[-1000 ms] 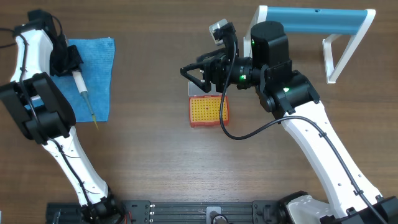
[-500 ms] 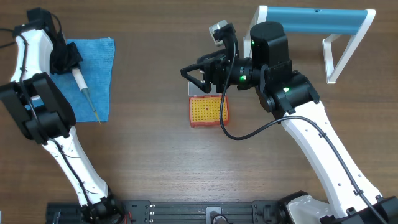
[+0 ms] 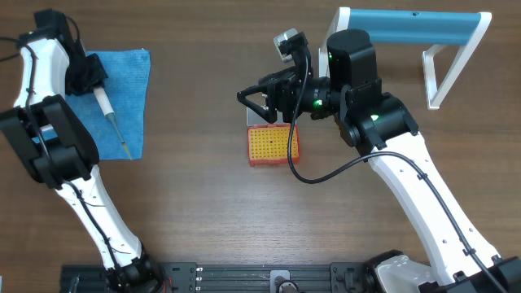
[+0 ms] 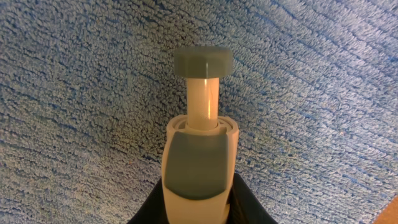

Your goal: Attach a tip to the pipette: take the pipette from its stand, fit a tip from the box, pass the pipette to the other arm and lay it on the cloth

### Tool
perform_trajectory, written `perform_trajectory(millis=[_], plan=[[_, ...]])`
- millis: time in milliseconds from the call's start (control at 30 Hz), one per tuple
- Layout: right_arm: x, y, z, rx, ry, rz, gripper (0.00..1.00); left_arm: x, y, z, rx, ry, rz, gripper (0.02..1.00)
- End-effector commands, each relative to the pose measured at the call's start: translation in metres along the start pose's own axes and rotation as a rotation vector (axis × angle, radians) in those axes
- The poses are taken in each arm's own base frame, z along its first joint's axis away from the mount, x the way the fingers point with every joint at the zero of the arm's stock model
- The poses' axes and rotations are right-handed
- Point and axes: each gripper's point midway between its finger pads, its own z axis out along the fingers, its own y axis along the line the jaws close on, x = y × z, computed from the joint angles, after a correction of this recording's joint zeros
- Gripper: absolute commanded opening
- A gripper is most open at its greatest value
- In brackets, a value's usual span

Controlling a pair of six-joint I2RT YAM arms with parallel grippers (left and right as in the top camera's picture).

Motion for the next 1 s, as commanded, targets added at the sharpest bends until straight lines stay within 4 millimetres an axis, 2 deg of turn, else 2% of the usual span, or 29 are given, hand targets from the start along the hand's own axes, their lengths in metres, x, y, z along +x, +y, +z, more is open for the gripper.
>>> perform_trajectory(millis=[33,400,433,467,567,633,733,900,1000], plan=[[-0.0032,0.0024,0.0015,0.001,-0.004,-0.005,0.761,-0.008,-0.0012,-0.0015,-0.011,-0.026,-0.01,0.11],[-0.0034,0.0026,0.0015,0.0,-0.004,-0.006,0.761,-0.0085,0.0007,-0.0015,-0.022,-0.028,-0.01,0.218],[-0.0034,0.0026,0.0015,0.0,-0.004,-0.006,0.761,-0.0086,0.0013,-0.0016,-0.025,-0.029,-0.01,0.233],[-0.0034,0.0026,0.0015,0.0,-0.004,-0.006,0.761,-0.0085,0.0013,-0.0015,-0.026,-0.028,-0.01,0.294],[-0.0035,0.0027,0.0014,0.0,-0.005,-0.006,0.763,-0.0086,0.0013,-0.0016,-0.026,-0.029,-0.01,0.325],[-0.0034,0.0026,0.0015,0.0,-0.004,-0.006,0.761,-0.0085,0.0013,-0.0015,-0.026,-0.028,-0.01,0.437],[-0.0035,0.0027,0.0014,0.0,-0.005,-0.006,0.759,-0.0083,0.0013,-0.0015,-0.026,-0.027,-0.01,0.52],[-0.0032,0.004,0.0014,-0.007,-0.003,-0.007,0.761,-0.0049,0.0017,-0.0015,-0.027,-0.014,-0.011,0.752],[-0.0031,0.004,0.0014,-0.008,-0.002,-0.007,0.763,0.0003,0.0021,-0.0042,-0.03,0.006,-0.01,0.849]])
